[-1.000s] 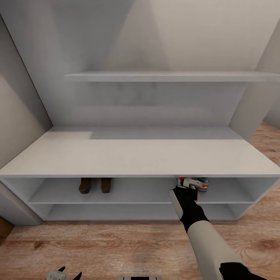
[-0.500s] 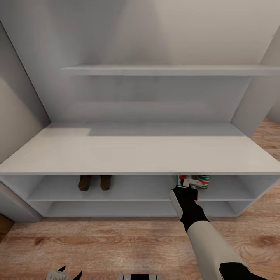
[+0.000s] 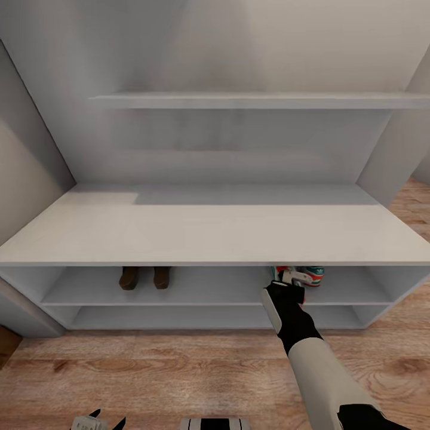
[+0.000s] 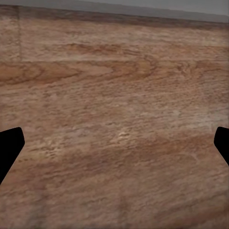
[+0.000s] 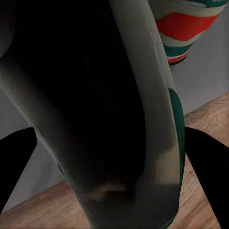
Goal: Pick up the two gym shoes and the two sandals from the corridor floor and place them onto the hallstand (shoe rack) in the corridor, making sure they are on the rack and not on the floor. Arrange them so the two gym shoes are next to each other and the two sandals are next to each other.
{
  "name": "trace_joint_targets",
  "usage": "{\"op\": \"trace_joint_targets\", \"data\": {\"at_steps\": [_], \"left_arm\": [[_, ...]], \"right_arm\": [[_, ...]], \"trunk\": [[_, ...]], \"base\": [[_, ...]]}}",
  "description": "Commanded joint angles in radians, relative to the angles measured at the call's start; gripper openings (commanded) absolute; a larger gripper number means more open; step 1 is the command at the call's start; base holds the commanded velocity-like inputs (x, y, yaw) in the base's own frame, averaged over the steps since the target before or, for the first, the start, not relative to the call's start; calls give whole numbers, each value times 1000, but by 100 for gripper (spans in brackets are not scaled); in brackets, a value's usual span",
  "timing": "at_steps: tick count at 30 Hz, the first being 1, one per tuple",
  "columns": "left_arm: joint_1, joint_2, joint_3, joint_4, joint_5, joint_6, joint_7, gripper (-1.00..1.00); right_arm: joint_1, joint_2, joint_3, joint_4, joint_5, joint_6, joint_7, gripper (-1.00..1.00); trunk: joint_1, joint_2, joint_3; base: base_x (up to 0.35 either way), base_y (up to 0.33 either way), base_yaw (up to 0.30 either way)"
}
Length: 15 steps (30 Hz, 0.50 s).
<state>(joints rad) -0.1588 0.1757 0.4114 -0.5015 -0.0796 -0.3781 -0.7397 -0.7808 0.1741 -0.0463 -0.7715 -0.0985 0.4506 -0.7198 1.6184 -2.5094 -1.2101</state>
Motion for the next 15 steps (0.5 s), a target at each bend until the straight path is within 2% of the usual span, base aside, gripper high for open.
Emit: {"op": "trace_joint_targets", "data": {"at_steps": [1,15], "left_arm": [[-1,-1,7,0,-8,-4,-6,100],[-1,-1,8,0,-8,-4,-6,100]], "right_arm": [[0,0,-1,41,-15,-1,-4,-100],[0,0,-1,41,-15,-1,-4,-100]], "trunk": [[0,0,-1],[0,0,-1]], "base": [[0,0,0],[8,0,0]]}}
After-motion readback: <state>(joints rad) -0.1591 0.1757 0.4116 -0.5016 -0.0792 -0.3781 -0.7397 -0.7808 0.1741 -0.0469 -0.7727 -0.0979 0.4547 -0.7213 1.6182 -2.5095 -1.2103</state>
